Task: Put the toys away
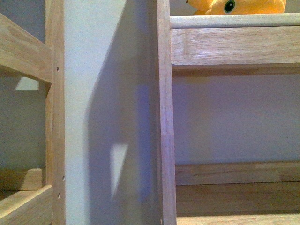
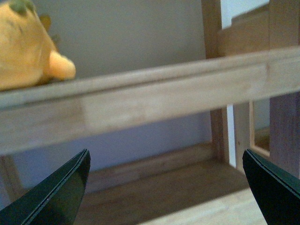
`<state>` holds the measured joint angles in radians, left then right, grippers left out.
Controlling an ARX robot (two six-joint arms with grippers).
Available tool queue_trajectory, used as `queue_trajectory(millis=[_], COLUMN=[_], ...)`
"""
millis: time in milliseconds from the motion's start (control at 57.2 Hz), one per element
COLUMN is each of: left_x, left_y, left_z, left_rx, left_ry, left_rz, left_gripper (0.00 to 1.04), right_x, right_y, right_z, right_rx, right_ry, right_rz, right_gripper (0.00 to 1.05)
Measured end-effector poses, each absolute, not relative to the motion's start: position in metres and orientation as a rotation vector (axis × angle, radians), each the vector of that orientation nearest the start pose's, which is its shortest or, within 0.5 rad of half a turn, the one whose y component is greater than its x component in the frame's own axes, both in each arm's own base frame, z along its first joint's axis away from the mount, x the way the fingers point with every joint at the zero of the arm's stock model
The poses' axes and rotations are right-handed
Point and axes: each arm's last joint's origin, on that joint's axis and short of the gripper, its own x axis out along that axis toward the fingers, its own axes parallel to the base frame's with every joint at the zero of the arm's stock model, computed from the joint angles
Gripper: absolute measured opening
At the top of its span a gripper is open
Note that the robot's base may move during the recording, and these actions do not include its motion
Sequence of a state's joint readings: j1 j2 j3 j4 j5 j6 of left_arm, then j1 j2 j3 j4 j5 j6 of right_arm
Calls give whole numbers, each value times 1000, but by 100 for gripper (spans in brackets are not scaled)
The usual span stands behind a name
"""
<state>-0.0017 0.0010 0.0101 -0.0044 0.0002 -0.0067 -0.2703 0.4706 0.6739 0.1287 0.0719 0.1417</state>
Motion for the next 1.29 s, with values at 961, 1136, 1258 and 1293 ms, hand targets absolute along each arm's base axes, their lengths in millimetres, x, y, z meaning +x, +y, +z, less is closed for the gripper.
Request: queue_trajectory(millis=[961, 1136, 1258, 1293], left_x=[97, 97, 97, 97], left_y=[0, 0, 0, 0], left_z=[166, 166, 166, 166], left_rx=[-7, -7, -7, -7], left_ry=[-5, -5, -5, -5], left_rz=[-2, -2, -2, -2], left_gripper=[98, 98, 98, 98], right_x=[99, 98, 98, 98], right_y=[-3, 0, 0, 0], right_z=[179, 178, 178, 177], right_rx=[133, 66, 27, 22], right_ry=[0, 6, -1, -1], right_rz=[-151, -24, 0, 0], right_gripper=[98, 85, 62, 56])
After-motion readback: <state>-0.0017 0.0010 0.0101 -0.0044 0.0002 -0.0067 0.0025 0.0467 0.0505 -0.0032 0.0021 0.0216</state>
